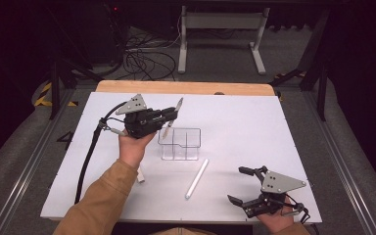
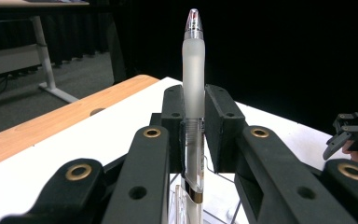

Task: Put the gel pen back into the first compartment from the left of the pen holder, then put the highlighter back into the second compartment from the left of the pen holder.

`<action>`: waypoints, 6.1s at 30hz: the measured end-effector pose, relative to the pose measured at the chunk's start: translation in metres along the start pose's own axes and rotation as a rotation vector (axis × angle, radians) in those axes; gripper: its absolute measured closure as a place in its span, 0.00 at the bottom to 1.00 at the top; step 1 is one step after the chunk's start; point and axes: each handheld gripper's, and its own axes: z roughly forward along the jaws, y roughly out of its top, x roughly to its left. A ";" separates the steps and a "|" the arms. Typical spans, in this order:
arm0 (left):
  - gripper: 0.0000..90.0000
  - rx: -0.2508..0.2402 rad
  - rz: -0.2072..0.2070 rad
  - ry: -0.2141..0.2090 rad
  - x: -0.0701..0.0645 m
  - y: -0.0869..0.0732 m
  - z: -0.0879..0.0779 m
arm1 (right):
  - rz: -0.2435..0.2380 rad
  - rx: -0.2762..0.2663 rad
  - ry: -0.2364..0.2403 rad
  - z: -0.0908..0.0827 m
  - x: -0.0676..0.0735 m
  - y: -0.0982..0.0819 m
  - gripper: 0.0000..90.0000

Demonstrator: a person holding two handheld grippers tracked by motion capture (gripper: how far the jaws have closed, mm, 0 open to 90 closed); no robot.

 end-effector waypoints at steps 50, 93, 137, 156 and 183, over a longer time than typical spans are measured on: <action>0.02 0.130 -0.011 0.051 -0.049 0.003 -0.034 | 0.002 -0.018 -0.019 -0.001 0.000 0.000 0.06; 0.16 0.344 -0.112 0.042 -0.081 -0.001 -0.014 | 0.000 -0.019 -0.014 -0.001 0.000 0.000 0.06; 0.45 0.770 -0.161 0.122 -0.100 -0.049 0.067 | -0.001 -0.029 -0.017 -0.003 0.000 0.000 0.06; 0.67 0.880 -0.184 0.134 -0.099 -0.067 0.103 | -0.005 -0.031 -0.015 -0.003 0.000 0.000 0.06; 0.80 0.929 -0.212 0.165 -0.103 -0.075 0.118 | -0.012 -0.036 -0.008 -0.003 0.001 -0.001 0.06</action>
